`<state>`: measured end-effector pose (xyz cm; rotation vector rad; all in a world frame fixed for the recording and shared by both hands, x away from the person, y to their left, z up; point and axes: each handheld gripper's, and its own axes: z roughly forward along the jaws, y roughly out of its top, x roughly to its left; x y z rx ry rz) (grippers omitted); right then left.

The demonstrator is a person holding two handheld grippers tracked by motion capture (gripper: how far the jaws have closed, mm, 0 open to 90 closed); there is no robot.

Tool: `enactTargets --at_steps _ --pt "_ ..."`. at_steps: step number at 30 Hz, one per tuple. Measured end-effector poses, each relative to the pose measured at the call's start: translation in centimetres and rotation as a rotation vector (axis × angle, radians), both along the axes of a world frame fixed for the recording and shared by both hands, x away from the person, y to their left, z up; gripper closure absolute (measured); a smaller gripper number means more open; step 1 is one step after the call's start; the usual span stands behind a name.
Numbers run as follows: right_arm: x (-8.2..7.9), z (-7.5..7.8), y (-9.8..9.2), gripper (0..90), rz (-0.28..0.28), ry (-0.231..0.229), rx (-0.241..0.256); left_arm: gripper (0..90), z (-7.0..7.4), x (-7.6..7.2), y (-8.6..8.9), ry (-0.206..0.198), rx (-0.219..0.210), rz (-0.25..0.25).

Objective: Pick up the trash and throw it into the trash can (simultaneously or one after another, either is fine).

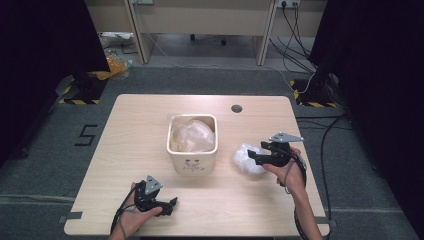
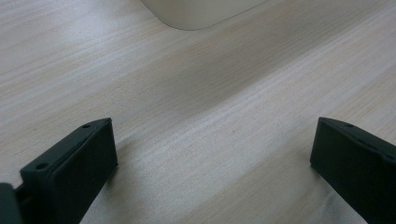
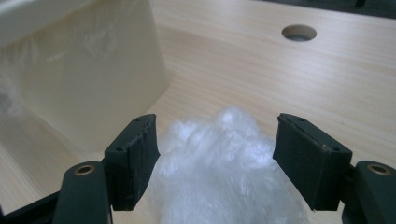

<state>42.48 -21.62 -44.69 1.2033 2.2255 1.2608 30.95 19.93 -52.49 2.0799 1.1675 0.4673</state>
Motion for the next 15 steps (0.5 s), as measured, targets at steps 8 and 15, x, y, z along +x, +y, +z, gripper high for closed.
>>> enactTargets --at_steps 8,15 --pt "0.4 -1.3 -0.6 28.8 -0.035 0.03 -0.021 0.0 0.0 0.0 0.0 0.0 0.001 -0.001" --pt "0.8 -3.4 -0.2 26.9 -0.037 0.091 -0.048 0.0 0.0 0.0 0.0 0.0 0.001 -0.001"
